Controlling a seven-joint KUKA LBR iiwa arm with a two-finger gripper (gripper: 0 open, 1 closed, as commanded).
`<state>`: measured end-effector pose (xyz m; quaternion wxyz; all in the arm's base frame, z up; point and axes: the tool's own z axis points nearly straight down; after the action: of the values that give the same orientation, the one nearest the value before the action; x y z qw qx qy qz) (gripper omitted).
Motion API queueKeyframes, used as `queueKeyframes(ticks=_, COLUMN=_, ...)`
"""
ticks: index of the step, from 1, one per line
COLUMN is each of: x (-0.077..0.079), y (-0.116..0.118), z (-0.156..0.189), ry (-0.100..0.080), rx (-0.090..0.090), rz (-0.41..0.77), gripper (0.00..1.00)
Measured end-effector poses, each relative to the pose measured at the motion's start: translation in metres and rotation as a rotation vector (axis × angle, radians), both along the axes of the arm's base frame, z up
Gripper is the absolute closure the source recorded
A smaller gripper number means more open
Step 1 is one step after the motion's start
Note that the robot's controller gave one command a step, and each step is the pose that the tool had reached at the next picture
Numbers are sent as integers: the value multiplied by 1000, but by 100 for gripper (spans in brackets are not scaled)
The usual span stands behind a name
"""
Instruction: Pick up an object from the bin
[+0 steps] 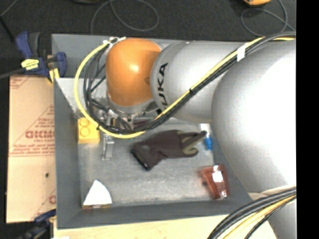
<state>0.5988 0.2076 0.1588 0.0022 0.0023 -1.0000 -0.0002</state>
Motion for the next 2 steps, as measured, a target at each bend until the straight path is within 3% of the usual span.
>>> queueKeyframes(ticks=1, x=2, y=-1, z=5, ry=-7, rx=2, rz=-3, gripper=0)
queueKeyframes(ticks=2, x=5, y=-36, z=-35, ry=-12, rx=4, rz=-5, gripper=0)
